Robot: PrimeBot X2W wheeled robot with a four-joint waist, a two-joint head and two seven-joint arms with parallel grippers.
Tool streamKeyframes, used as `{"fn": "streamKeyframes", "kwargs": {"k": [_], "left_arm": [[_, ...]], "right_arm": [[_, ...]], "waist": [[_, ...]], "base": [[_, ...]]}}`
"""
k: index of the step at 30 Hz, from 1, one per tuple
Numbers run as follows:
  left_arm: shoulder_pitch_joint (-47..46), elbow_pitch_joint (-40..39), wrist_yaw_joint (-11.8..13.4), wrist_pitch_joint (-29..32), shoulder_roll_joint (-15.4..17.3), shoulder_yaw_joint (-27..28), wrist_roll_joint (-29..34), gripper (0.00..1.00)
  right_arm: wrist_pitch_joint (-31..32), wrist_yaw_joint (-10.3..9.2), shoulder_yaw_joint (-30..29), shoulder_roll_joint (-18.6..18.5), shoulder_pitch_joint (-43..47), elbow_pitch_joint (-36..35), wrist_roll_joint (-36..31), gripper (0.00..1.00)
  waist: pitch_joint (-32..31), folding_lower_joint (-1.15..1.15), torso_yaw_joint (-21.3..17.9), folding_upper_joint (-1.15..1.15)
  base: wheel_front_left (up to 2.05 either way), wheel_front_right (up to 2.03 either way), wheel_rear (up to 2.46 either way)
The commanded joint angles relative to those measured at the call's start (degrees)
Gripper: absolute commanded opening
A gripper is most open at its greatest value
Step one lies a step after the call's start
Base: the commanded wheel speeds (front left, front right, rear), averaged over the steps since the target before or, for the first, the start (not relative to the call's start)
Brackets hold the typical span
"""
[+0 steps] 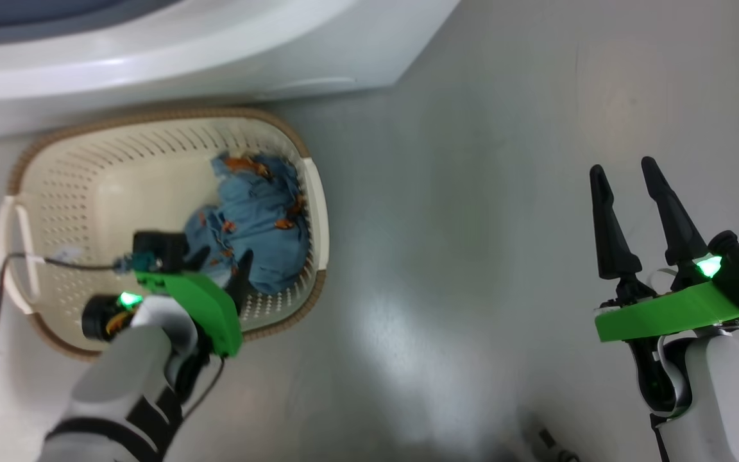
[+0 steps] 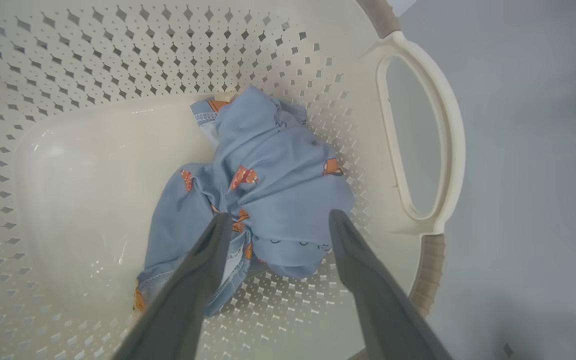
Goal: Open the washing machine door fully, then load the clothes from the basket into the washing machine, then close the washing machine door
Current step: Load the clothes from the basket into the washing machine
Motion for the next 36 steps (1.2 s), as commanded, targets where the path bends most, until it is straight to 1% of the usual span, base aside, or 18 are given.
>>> {"fn": "streamKeyframes", "kwargs": {"k": [1,16,23,24,25,26,27,28,31,36], "left_arm": [[-0.9,-0.8,-0.1,0.2,2.3,0.0,-1.2,1.0],[-8.5,-4.3,-0.1,3.2,9.5,-15.8,-16.4,1.0],[-11.2,-6.6,-0.1,3.3,11.5,-22.2,-22.7,1.0],[-11.4,-6.9,-0.1,3.2,11.6,-23.0,-23.5,0.95],[-11.7,-7.3,-0.1,3.1,11.7,-23.9,-24.3,0.55],[-11.8,-7.5,-0.1,3.0,11.9,-24.7,-25.1,0.36],[-12.0,-7.8,-0.1,2.7,12.0,-25.4,-25.9,0.15],[-12.1,-8.1,-0.1,2.4,12.1,-25.8,-27.0,0.0],[-12.3,-8.3,-0.1,1.6,12.2,-26.8,-28.8,0.0],[-12.6,-7.8,-0.1,-1.5,11.8,-28.4,-32.2,0.0]], "right_arm": [[-0.3,0.16,1.5,0.2,0.0,-1.5,-0.6,1.0],[-0.3,0.16,3.0,0.9,-1.8,-3.0,-0.6,1.0],[-0.3,0.16,2.8,1.5,-1.9,-3.9,-0.8,1.0],[-0.3,0.16,2.7,1.5,-1.8,-4.0,-0.8,1.0],[-0.3,0.16,2.7,1.6,-1.8,-4.1,-0.8,1.0],[-0.3,0.16,2.7,1.6,-1.7,-4.1,-0.9,1.0],[-0.3,0.16,2.6,1.7,-1.6,-4.2,-0.9,1.0],[-0.3,0.16,2.5,1.7,-1.6,-4.2,-0.9,1.0],[-0.3,0.16,2.2,1.6,-1.5,-4.1,-0.9,1.0],[-0.3,0.16,1.6,1.2,-1.8,-3.8,-1.1,1.0]], "waist": [[3.2,0.0,-1.2,0.0],[9.9,0.0,-4.4,0.0],[11.6,0.0,-5.0,0.0],[11.6,0.0,-5.0,0.0],[11.6,0.0,-5.1,0.0],[11.5,0.0,-5.1,0.0],[11.4,0.0,-5.1,0.0],[11.2,0.0,-5.1,0.0],[10.8,0.0,-5.0,0.0],[8.8,0.0,-3.6,0.0]], "base": [[0.0,0.0,0.0],[0.0,0.0,0.0],[0.0,0.0,0.0],[0.0,0.0,0.0],[0.0,0.0,0.0],[0.0,0.0,0.0],[0.0,0.0,0.0],[0.0,0.0,0.0],[0.0,0.0,0.0],[0.0,0.0,0.0]]}}
